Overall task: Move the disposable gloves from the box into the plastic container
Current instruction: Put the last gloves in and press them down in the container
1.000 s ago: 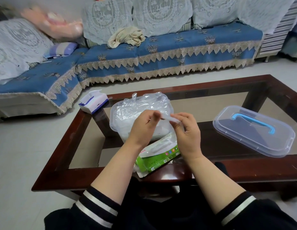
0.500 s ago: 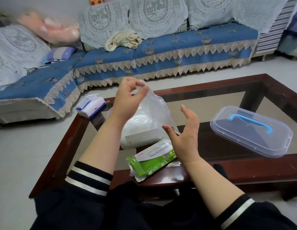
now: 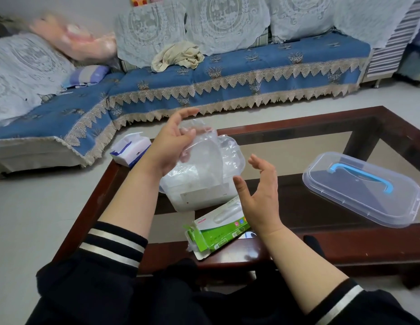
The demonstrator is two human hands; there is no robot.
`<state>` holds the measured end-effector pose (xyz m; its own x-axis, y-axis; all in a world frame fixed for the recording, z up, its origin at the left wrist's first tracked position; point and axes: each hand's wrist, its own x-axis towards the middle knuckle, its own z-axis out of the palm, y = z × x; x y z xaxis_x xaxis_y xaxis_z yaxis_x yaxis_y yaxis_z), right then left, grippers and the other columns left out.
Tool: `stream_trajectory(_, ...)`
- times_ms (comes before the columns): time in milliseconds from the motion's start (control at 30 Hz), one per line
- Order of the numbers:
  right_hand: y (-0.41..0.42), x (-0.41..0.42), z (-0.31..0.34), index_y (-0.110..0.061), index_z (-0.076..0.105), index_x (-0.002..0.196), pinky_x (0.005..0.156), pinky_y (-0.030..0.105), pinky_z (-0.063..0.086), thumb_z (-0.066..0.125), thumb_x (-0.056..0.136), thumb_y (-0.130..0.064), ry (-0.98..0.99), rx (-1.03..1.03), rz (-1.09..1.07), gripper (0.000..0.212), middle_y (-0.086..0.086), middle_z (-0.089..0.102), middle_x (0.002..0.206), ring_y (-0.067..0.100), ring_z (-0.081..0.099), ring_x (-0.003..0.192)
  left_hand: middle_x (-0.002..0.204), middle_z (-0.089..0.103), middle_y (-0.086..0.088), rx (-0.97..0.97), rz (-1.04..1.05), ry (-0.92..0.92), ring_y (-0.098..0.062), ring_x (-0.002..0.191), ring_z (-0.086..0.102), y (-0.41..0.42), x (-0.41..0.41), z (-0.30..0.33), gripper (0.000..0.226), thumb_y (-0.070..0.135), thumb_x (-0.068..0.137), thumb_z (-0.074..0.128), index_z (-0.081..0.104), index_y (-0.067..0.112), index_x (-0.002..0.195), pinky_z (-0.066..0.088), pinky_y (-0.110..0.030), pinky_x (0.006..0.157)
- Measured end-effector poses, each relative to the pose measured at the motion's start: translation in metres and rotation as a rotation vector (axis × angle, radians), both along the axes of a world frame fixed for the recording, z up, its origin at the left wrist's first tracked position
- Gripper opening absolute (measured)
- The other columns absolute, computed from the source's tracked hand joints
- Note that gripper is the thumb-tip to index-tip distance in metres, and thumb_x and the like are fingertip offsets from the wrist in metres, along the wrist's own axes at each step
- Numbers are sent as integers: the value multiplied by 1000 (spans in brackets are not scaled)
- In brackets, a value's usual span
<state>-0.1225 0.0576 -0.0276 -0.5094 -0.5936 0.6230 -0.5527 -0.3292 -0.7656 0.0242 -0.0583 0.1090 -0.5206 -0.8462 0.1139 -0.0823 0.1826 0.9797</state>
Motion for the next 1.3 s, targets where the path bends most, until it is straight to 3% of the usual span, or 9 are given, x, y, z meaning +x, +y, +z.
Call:
stream_trajectory(167,-2,2,-3,-31,34,133,106,41,38,47,91,-58,-24,3,9,52,-12,43,127,13,46,122,112,69,-4,-44,-276,114,-28,80,47,-2,-23,21,45,-7,94,44,58,23,125,41,-25,51)
stream_trajectory(300,-2,-2,-3,-39,31,133,105,38,38,45,92,-57,-26,-3,4,47,-13,43,126,13,47,120,112,71,1,-158,-126,205,-30,104,43,-15,-22,27,46,-7,93,45,76,26,100,41,-33,72)
stream_trajectory(467,-2,-6,-5,-30,38,132,103,35,38,47,91,-52,-20,88,3,47,-10,45,124,9,46,117,116,67,14,-227,154,-119,-7,45,38,-31,0,-1,42,-5,96,41,71,23,107,34,-17,43)
stream_trajectory(701,0,-4,-3,-22,45,133,97,25,32,41,89,-59,-24,226,57,57,-12,49,117,3,43,110,119,65,0,-321,219,-669,-12,52,43,-58,22,-45,39,10,101,38,60,29,127,40,-25,49)
stream_trajectory(801,0,-5,-4,-23,46,132,97,28,35,41,88,-60,-22,259,56,57,-13,50,115,1,44,107,132,59,1,-370,199,-868,-16,100,61,-61,27,-56,36,31,99,48,53,30,135,48,-33,87)
stream_trajectory(868,-1,-6,-5,-24,46,131,97,28,35,41,88,-61,-20,275,51,57,-13,50,113,-1,44,105,145,45,2,-389,187,-954,-19,128,46,-61,29,-62,49,45,92,57,51,26,137,39,-39,104)
stream_trajectory(1001,-1,-6,-5,-24,46,131,95,25,32,49,90,-58,4,319,55,53,-13,50,112,0,43,105,158,17,1,-515,267,-1120,-28,143,15,-56,32,-67,55,57,82,64,54,33,131,22,-51,113)
stream_trajectory(1168,2,-7,-2,-31,48,121,85,26,43,57,88,-50,-92,413,111,39,-17,55,106,2,53,100,162,-8,0,-542,422,-996,-27,147,-11,-38,34,-78,65,67,79,60,47,37,135,-3,-48,117)
stream_trajectory(1302,0,-8,-4,-31,63,96,87,30,48,65,86,-45,-6,562,243,18,-19,65,92,0,60,92,158,22,-6,-722,486,-590,-24,147,10,-2,33,-89,72,76,85,29,54,26,131,8,-45,117)
